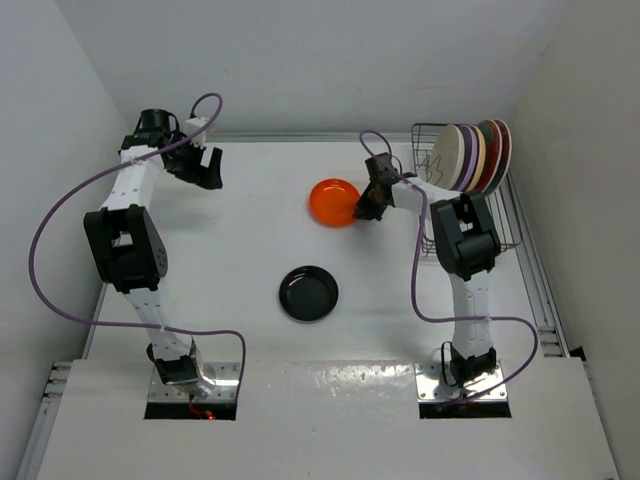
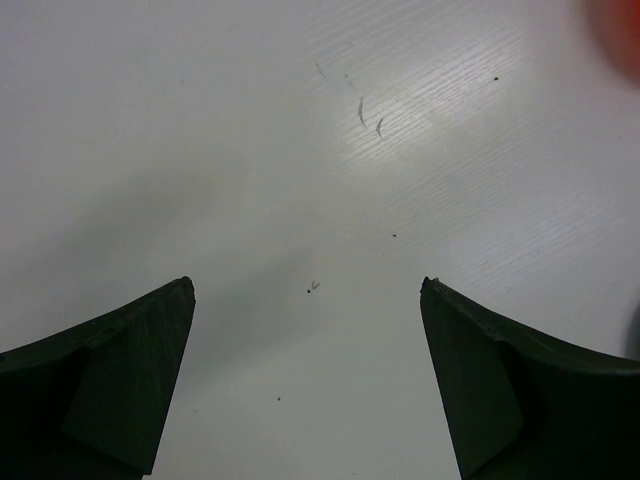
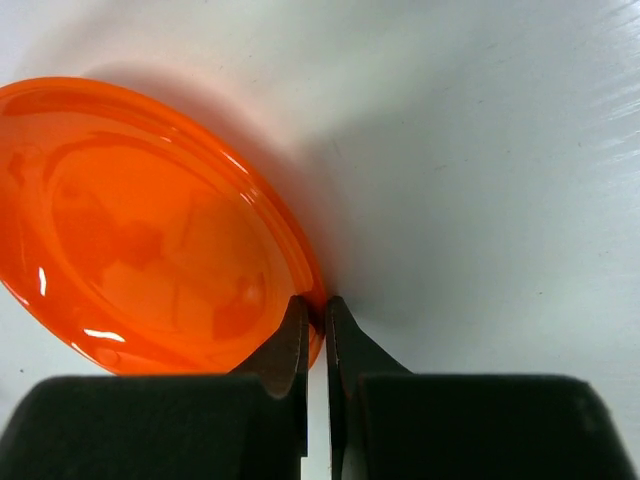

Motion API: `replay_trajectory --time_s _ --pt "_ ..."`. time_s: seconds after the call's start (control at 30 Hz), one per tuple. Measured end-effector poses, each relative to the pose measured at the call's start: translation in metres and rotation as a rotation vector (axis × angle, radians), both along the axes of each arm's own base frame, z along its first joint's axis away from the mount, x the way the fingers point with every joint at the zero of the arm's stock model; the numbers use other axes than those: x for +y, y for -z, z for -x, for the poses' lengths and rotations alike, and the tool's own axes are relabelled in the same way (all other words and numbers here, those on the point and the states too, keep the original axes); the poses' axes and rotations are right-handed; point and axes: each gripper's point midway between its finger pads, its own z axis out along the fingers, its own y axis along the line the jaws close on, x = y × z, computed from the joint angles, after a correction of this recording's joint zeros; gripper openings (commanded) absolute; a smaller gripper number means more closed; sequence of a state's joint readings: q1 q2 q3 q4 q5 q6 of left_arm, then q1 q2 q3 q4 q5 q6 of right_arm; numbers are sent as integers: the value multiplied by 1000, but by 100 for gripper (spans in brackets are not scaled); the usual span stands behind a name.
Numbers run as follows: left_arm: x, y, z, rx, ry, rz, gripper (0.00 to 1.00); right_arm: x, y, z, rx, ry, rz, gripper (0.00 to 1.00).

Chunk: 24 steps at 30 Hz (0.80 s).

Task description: Load the plates into the dish rack

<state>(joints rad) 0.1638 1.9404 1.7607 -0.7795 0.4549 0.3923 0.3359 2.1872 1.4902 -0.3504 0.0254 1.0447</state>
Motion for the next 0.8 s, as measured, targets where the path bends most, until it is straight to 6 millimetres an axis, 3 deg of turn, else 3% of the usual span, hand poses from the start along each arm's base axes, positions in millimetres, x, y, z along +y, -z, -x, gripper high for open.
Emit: replay_trajectory --time_s 0.17,0.4,0.8 --pt "0 0 0 0 0 0 100 -3 -6 4 -52 -55 16 0" --pt "0 0 0 0 0 0 100 -20 -21 28 -117 -165 93 0" --pt "0 0 0 0 0 -1 100 -26 -63 25 -272 -271 145 0"
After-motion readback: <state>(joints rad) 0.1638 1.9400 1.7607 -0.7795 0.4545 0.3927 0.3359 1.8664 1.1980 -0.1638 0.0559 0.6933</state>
